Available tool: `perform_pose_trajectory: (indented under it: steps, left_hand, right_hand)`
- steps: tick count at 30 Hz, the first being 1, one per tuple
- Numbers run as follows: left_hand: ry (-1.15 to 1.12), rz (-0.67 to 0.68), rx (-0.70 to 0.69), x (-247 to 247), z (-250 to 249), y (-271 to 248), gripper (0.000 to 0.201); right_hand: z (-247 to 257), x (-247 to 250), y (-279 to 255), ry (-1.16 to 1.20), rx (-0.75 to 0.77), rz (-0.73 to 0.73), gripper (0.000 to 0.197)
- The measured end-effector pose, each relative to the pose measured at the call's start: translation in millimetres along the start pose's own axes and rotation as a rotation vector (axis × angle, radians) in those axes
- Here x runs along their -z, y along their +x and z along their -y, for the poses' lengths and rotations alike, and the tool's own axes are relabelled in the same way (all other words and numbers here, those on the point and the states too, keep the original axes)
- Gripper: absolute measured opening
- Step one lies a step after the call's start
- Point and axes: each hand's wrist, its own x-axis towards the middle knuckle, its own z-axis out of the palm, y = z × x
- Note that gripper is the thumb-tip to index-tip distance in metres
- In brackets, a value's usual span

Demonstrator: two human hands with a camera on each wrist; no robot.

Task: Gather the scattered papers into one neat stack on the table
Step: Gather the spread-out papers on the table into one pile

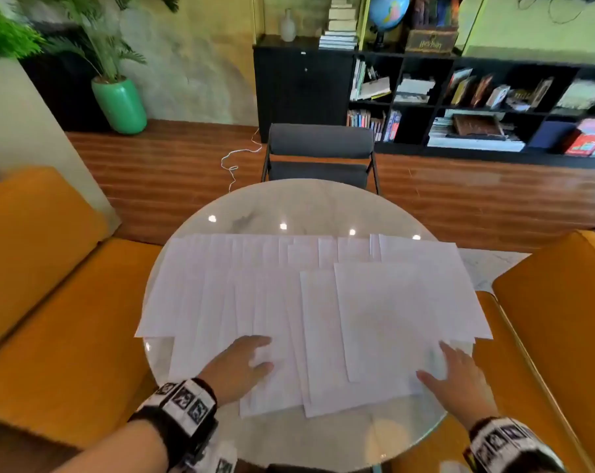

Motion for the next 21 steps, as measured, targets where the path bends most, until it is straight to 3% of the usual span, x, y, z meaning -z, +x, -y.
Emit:
perform_pose_trajectory:
  steps: [4,8,13,17,21]
  left_hand:
    - [0.096,0.030,-0.012,-20,-14,21,0.063]
    - [0.127,0.023,0.015,-46,-22,30,0.067]
    - [-0.064,0.003,0.147,-65,-31,42,0.079]
    - [-0.267,-0.037,0.233,-65,-38,48,0.082]
    - [-0.323,0.003,0.306,-59,-47,55,0.084]
  right_hand:
    - [7,-6,10,-0.090,-0.006,0.040,0.102]
    - [15,-20,7,-0.157,0.056,0.060,0.102]
    - [31,-32,-9,-0.088,0.125,0.070,0.100]
    - [45,-32,-14,-0.006,0.089,0.060,0.093]
    - [48,-23,-5,0.189,0.030,0.044,0.091]
